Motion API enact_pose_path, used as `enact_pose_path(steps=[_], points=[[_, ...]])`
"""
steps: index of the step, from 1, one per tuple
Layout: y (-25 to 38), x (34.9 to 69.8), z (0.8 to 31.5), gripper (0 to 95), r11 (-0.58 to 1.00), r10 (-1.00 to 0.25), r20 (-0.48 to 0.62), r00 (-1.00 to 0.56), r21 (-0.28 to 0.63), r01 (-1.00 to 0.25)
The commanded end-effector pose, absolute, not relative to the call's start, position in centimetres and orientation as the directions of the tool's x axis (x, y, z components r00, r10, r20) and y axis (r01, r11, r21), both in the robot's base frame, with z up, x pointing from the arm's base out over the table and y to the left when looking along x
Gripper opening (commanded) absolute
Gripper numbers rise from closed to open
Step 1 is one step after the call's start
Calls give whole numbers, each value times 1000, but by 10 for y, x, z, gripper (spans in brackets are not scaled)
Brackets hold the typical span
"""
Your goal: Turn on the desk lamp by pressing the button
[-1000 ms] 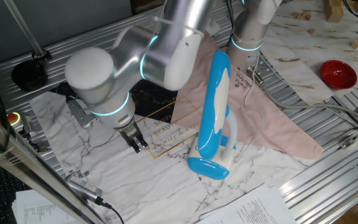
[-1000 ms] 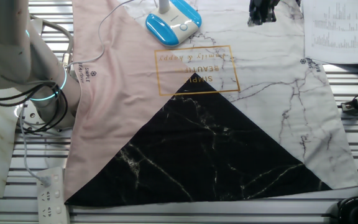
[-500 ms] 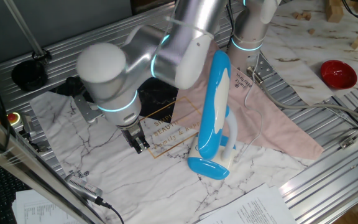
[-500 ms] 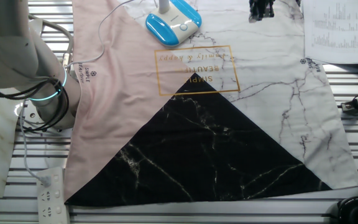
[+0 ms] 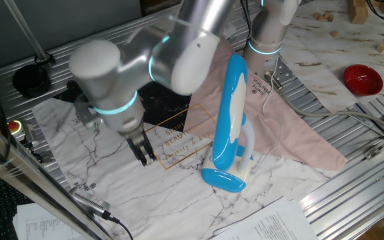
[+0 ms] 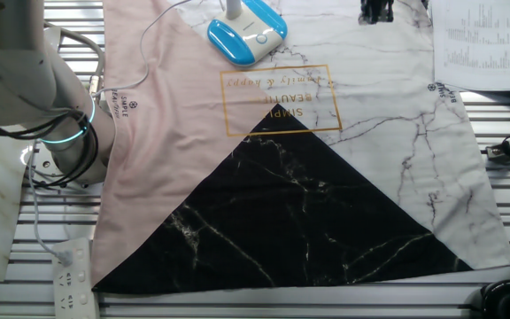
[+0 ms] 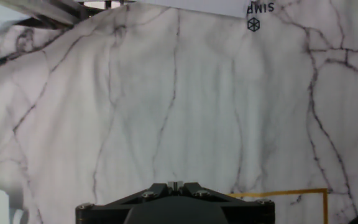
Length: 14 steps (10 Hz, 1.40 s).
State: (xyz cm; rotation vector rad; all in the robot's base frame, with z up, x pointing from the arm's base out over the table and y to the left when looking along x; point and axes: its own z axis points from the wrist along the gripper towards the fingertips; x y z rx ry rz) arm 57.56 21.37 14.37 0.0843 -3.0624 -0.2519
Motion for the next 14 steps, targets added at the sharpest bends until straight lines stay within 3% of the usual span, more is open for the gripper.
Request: enact_pose_path(steps=[1,8,14], points=[[185,568,155,0,988,-143,73,-987,65,-138],[108,573,168,0,968,-250,90,-964,29,-249],[114,553,171,0,974,-226,92,-970,50,-223]])
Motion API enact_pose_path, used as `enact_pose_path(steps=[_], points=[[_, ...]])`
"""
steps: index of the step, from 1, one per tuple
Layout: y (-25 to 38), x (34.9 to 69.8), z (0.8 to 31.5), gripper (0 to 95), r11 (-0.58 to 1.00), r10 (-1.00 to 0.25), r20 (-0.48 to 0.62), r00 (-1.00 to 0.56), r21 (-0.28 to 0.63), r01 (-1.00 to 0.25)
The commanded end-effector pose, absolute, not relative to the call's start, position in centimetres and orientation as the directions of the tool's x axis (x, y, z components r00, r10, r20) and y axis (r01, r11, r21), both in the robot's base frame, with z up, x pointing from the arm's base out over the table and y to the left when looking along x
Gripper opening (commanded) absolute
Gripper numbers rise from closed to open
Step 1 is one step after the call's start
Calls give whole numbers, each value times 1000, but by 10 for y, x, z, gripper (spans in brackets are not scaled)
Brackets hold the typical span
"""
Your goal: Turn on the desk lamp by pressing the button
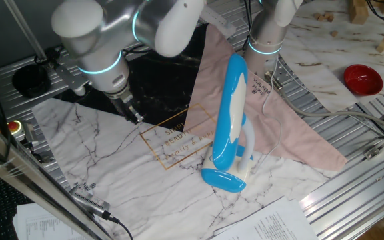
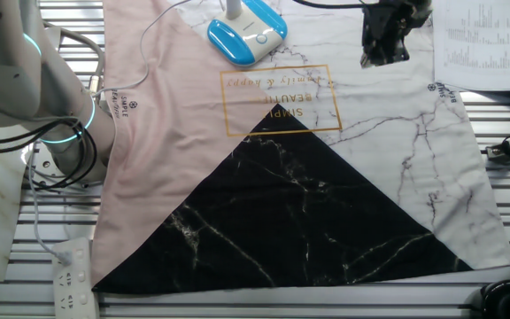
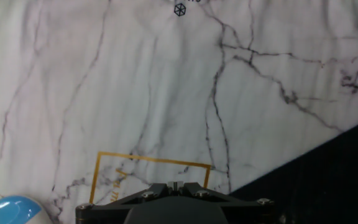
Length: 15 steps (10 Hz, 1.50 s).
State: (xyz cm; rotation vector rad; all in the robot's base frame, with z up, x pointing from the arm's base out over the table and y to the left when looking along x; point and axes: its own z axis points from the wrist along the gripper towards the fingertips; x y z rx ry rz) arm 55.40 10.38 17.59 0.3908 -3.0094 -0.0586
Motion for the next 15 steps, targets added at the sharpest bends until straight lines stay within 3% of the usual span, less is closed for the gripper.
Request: enact_pose_path(steps=[1,9,15], points=[[127,554,168,0,981,-194,91,-977,46,-191],[232,585,161,0,999,-28,93,-995,32,-25],[243,587,157,0,999,-23,95,-995,38,-20]])
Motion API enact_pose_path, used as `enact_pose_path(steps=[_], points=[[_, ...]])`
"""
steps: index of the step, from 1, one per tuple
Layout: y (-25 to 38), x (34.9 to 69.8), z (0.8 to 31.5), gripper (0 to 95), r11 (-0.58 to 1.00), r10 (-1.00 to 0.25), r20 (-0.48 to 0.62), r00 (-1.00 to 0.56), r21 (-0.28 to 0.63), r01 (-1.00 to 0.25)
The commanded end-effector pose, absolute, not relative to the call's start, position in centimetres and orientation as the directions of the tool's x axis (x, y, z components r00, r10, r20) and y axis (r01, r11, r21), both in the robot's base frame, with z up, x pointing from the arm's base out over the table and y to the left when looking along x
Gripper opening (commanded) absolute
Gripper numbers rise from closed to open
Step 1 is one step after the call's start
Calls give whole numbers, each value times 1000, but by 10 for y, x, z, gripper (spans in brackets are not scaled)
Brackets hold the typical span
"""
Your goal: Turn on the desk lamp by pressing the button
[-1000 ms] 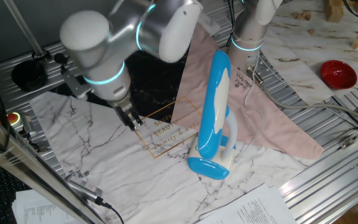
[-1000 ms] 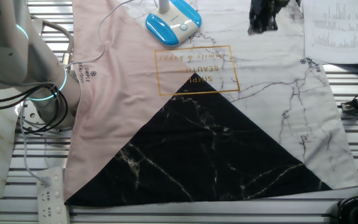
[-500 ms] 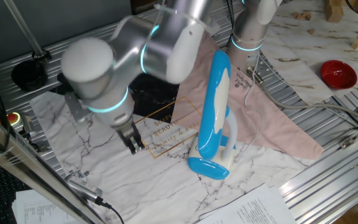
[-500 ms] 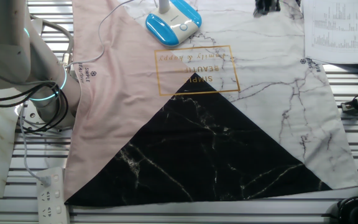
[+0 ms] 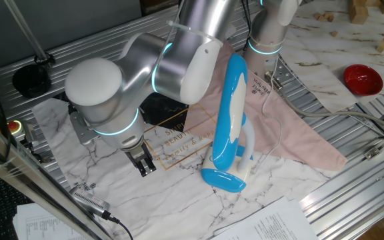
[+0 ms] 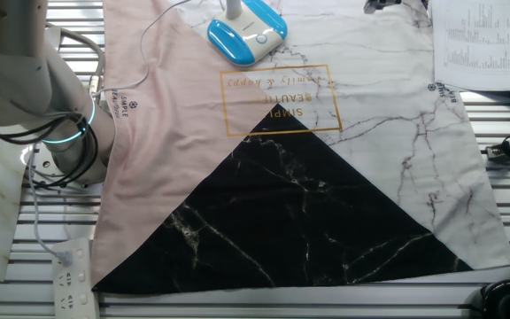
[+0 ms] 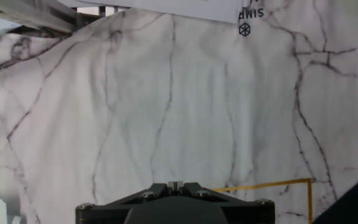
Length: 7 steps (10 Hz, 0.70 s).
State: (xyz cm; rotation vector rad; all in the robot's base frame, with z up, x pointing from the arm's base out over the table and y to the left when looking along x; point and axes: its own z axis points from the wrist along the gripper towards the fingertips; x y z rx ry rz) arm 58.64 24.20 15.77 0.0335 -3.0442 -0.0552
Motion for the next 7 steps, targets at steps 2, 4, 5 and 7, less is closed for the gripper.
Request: enact_pose_path(steps=[2,4,5,7], points=[[243,587,157,0,1000,-20,99,-995,-10,-21],[243,587,157,0,994,-104,94,-990,48,-99],[243,587,157,0,987,-156,96,-983,50,-152],[243,587,157,0,969,-243,91,-966,54,-239]])
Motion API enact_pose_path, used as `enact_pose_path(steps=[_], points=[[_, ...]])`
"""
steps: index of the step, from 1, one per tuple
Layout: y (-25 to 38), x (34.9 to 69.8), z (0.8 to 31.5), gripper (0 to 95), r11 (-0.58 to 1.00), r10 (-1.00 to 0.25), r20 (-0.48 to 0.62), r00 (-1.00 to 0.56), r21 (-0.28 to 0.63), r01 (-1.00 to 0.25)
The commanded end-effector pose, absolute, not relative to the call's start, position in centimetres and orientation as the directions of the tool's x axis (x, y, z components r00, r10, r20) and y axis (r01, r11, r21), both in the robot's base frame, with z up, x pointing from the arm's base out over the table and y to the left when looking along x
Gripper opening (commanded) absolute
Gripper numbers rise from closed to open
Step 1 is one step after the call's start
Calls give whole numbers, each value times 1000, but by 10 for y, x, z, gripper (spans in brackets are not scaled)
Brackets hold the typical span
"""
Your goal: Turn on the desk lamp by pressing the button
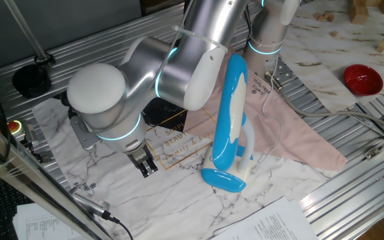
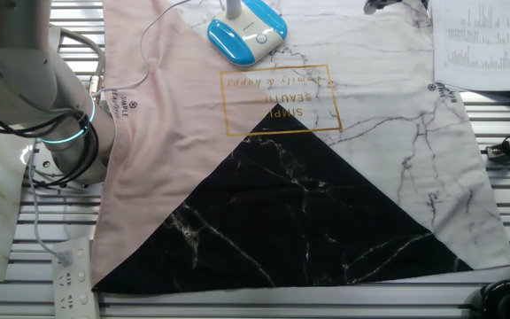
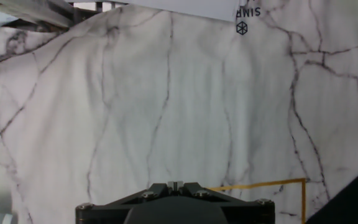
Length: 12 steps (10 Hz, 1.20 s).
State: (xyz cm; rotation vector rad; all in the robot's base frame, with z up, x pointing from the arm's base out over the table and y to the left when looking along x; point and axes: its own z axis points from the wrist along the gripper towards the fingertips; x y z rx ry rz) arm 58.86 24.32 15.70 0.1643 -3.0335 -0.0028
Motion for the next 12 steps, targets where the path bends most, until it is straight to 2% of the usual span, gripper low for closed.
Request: enact_pose_path(steps=[1,8,12], points=[[243,587,157,0,959,-282,85,-956,57,-278],[243,588,157,0,957,-291,87,-953,48,-288],[238,601,160,0,951,-308,87,-947,47,-305]])
